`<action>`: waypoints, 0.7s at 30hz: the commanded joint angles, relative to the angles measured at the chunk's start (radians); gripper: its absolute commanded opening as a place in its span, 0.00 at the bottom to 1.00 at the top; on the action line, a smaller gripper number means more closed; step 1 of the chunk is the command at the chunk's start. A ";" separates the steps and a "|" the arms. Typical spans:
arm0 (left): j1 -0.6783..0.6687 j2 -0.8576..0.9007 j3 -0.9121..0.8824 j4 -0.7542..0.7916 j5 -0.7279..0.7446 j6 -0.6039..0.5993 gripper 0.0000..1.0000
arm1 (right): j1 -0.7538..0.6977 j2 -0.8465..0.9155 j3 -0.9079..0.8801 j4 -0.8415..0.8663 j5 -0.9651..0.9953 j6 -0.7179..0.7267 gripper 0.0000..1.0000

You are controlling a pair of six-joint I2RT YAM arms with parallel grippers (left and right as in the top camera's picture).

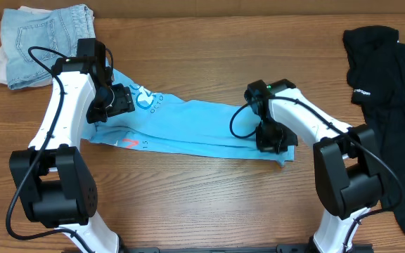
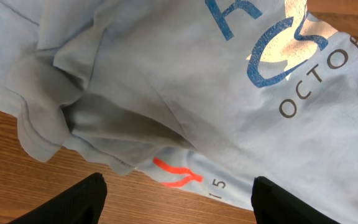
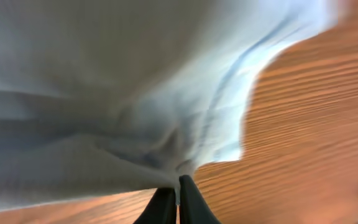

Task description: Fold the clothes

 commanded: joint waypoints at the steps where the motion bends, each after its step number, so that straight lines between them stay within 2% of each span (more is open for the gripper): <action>1: -0.008 0.008 -0.013 0.001 -0.006 0.002 0.78 | 0.000 -0.016 0.068 -0.017 0.135 0.072 0.04; 9: -0.008 0.008 -0.013 0.007 -0.006 0.002 0.80 | 0.000 -0.016 0.073 0.008 0.144 0.074 0.04; 16: -0.008 0.008 -0.013 0.011 -0.006 0.002 0.80 | 0.000 -0.016 -0.001 0.143 0.132 0.070 0.04; 20: -0.008 0.008 -0.013 0.007 -0.007 0.015 0.81 | 0.000 -0.016 -0.032 0.192 0.057 0.070 0.04; 21: -0.008 0.008 -0.013 0.006 -0.006 0.021 0.80 | 0.000 -0.016 -0.033 0.188 0.050 0.070 0.08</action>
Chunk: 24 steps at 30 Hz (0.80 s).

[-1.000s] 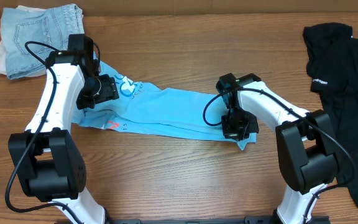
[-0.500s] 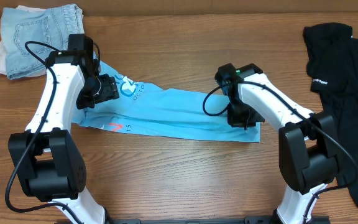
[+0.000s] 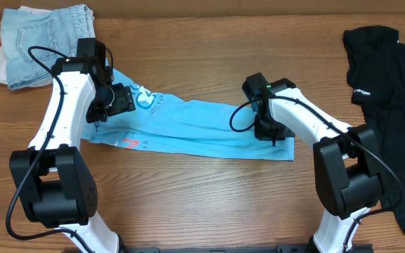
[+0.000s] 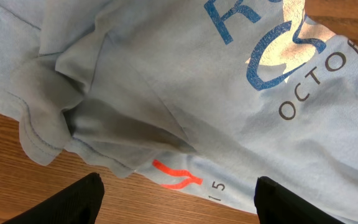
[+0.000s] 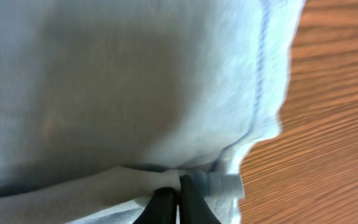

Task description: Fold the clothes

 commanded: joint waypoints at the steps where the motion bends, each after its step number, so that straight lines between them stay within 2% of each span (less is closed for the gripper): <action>1: -0.008 0.008 -0.013 -0.001 -0.006 0.020 0.81 | 0.000 -0.016 -0.013 -0.003 -0.038 0.010 0.18; 2: -0.008 0.008 -0.013 0.000 -0.006 0.019 0.80 | 0.000 -0.016 -0.013 -0.008 -0.034 0.009 0.38; 3: -0.008 0.008 -0.013 0.000 -0.006 0.019 0.80 | 0.000 -0.016 -0.012 -0.014 -0.021 0.009 0.64; 4: -0.008 0.008 -0.013 0.000 -0.006 0.019 0.80 | -0.002 -0.016 -0.011 -0.021 -0.006 0.009 0.85; 6: -0.008 0.008 -0.013 0.000 -0.006 0.019 0.79 | -0.010 -0.016 0.002 -0.050 0.023 0.014 0.89; 7: -0.008 0.008 -0.011 0.000 -0.005 0.019 0.74 | -0.015 -0.016 0.014 -0.070 0.029 0.024 0.92; 8: -0.008 0.008 -0.006 -0.002 -0.005 0.020 0.62 | -0.023 -0.016 0.033 -0.097 0.031 0.045 0.92; 9: -0.008 0.008 -0.001 -0.005 -0.004 0.020 0.57 | -0.031 -0.016 0.050 -0.116 0.030 0.063 0.92; 13: -0.012 0.006 0.059 -0.043 0.089 0.105 0.47 | -0.068 -0.016 0.143 -0.179 -0.018 0.095 0.92; 15: -0.019 0.006 0.100 -0.071 0.113 0.114 0.32 | -0.083 -0.016 0.179 -0.188 -0.059 0.089 0.82; 16: -0.023 0.006 0.117 -0.080 0.116 0.114 0.21 | -0.090 -0.016 0.190 -0.186 -0.093 0.084 0.70; 17: -0.029 0.006 0.127 -0.084 0.118 0.119 0.10 | -0.095 -0.016 0.193 -0.173 -0.135 0.069 0.52; 18: -0.040 0.006 0.132 -0.081 0.130 0.126 0.04 | -0.098 -0.016 0.192 -0.152 -0.212 0.027 0.31; 19: -0.049 0.006 0.132 -0.076 0.145 0.129 0.04 | -0.099 -0.015 0.187 -0.132 -0.278 -0.010 0.14; 21: -0.071 0.011 0.124 -0.068 0.180 0.140 0.04 | -0.099 -0.014 0.168 -0.090 -0.387 -0.089 0.04; 24: -0.117 0.023 0.098 -0.057 0.205 0.154 0.04 | -0.098 -0.013 0.125 -0.040 -0.450 -0.149 0.04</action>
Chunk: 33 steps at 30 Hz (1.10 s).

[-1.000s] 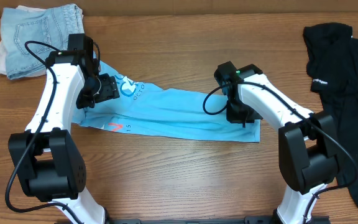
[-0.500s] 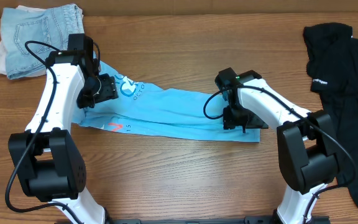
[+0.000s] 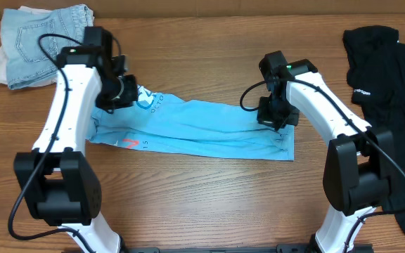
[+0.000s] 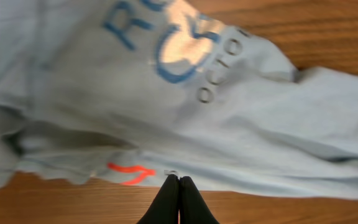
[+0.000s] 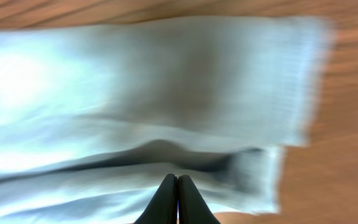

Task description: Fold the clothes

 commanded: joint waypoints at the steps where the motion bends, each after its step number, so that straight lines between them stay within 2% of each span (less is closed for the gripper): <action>1: -0.060 0.027 -0.026 0.014 0.062 0.039 0.04 | 0.005 -0.013 -0.055 0.034 -0.153 -0.093 0.04; 10: -0.125 0.216 -0.095 0.080 0.048 -0.016 0.04 | -0.034 -0.012 -0.217 0.166 -0.148 -0.042 0.04; 18: -0.030 0.298 -0.095 0.069 -0.162 -0.135 0.04 | -0.156 -0.012 -0.272 0.199 -0.039 0.008 0.04; 22: 0.039 0.298 -0.095 0.085 -0.181 -0.153 0.04 | -0.212 -0.012 -0.271 0.208 -0.042 0.007 0.04; 27: 0.097 0.298 -0.087 0.069 -0.093 -0.150 0.04 | -0.276 -0.012 -0.226 0.200 -0.040 0.003 0.04; 33: 0.088 0.254 -0.004 -0.003 -0.068 -0.148 0.04 | -0.325 -0.032 -0.037 0.045 -0.040 0.003 0.04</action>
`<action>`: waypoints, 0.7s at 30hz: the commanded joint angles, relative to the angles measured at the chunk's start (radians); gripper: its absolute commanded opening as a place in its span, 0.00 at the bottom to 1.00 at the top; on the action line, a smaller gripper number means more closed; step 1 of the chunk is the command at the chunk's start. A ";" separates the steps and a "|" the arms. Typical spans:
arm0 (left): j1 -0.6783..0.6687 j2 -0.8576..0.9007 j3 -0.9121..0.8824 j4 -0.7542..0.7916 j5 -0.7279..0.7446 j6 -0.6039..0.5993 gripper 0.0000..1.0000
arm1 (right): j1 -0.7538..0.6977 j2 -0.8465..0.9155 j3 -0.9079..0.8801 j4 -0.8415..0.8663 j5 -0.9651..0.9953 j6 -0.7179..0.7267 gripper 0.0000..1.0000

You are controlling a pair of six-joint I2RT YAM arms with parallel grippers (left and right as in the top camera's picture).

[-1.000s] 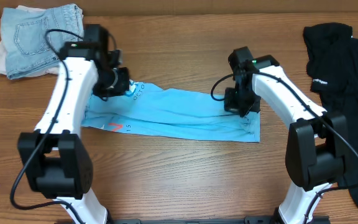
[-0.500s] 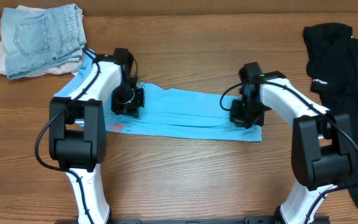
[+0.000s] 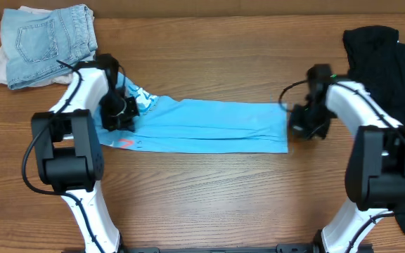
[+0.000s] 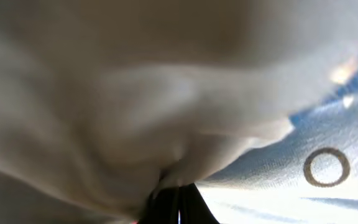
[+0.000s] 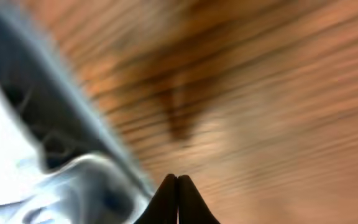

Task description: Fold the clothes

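A light blue T-shirt (image 3: 209,126) with blue lettering lies on the wooden table as a long, narrow strip. My left gripper (image 3: 120,116) is at its left end, by the print. In the left wrist view that gripper (image 4: 179,196) is shut, with blue cloth (image 4: 166,93) bunched at its tips. My right gripper (image 3: 302,126) hangs just past the strip's right edge. The blurred right wrist view shows it (image 5: 178,186) shut over bare wood, the shirt's edge (image 5: 30,162) to its left.
Folded light blue jeans (image 3: 44,35) lie on a pale cloth (image 3: 0,63) at the back left corner. A heap of black clothes (image 3: 392,84) covers the right side of the table, close behind the right arm.
The left gripper went from above the print down to the shirt's left end and now pinches cloth. The right gripper moved right, off the shirt to beyond its right edge. The strip lies straighter.
First the left gripper hung open over the shirt's left part while the right was shut on the right hem. The right carried the hem back, then let go. Both stood shut above the shirt. Now the left grips the left end and the right is off the cloth.
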 commanded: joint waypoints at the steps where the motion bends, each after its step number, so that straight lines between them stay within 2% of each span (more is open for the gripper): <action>1: -0.005 -0.034 0.068 -0.019 -0.056 -0.013 0.04 | -0.024 -0.026 0.138 -0.051 0.053 0.010 0.04; 3: -0.023 -0.074 0.094 -0.023 -0.055 -0.013 0.04 | -0.033 -0.041 0.196 -0.086 0.053 -0.021 0.07; 5: -0.039 -0.117 0.111 -0.015 -0.056 -0.013 0.05 | -0.043 -0.049 0.235 -0.107 0.051 -0.042 0.37; 6: -0.047 -0.137 0.114 -0.005 -0.056 -0.013 0.18 | -0.047 -0.049 0.243 -0.110 0.044 -0.043 0.46; 7: -0.051 -0.148 0.114 0.003 -0.056 -0.013 0.41 | -0.051 -0.049 0.243 -0.110 0.033 -0.051 0.54; 8: -0.056 -0.159 0.114 0.008 -0.056 -0.013 0.72 | -0.053 -0.047 0.238 -0.109 0.016 -0.073 0.68; 9: -0.056 -0.161 0.114 0.010 -0.056 -0.014 0.92 | -0.053 -0.046 0.229 -0.109 -0.003 -0.094 0.82; 10: -0.056 -0.161 0.114 0.010 -0.056 -0.014 1.00 | -0.053 -0.046 0.216 -0.104 -0.026 -0.113 0.90; 12: -0.056 -0.156 0.114 0.001 -0.056 -0.013 1.00 | -0.053 -0.045 0.181 -0.086 -0.100 -0.154 1.00; 21: -0.056 -0.145 0.113 -0.026 -0.056 -0.013 1.00 | -0.061 -0.045 -0.039 0.063 -0.313 -0.261 1.00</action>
